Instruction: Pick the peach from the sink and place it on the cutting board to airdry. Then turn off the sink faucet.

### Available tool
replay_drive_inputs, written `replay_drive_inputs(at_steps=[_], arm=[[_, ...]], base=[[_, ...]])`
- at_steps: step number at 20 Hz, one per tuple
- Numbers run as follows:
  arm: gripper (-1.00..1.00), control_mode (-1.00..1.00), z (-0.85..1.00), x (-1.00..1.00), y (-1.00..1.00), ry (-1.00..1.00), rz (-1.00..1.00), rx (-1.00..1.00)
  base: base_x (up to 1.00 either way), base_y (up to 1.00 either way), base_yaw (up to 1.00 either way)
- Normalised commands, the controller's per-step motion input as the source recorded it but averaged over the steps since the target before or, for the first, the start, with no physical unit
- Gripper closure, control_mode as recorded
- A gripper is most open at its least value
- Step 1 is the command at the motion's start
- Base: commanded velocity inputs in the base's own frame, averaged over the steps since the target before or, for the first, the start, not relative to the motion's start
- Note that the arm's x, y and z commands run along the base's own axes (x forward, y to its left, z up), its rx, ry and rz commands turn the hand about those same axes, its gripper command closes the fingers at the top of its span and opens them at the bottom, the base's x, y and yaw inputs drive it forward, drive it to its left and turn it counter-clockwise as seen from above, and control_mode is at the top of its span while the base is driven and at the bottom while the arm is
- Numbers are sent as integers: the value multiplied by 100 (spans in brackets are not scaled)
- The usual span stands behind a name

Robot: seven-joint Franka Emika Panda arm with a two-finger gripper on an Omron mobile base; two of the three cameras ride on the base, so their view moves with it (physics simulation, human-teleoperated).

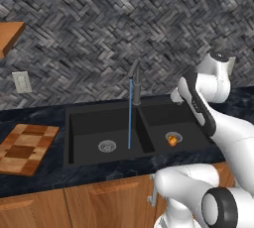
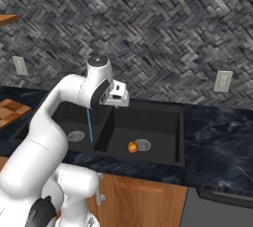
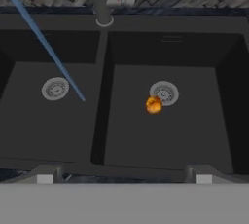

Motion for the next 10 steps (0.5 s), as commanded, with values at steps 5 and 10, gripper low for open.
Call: replay_drive_inputs(at_steps=[5,10], arm=[[-100,-100,-19,29,-6,0,0,0],[-100,-100,-39,22,-7,0,0,-2]], base=[[0,0,0],[0,0,0]])
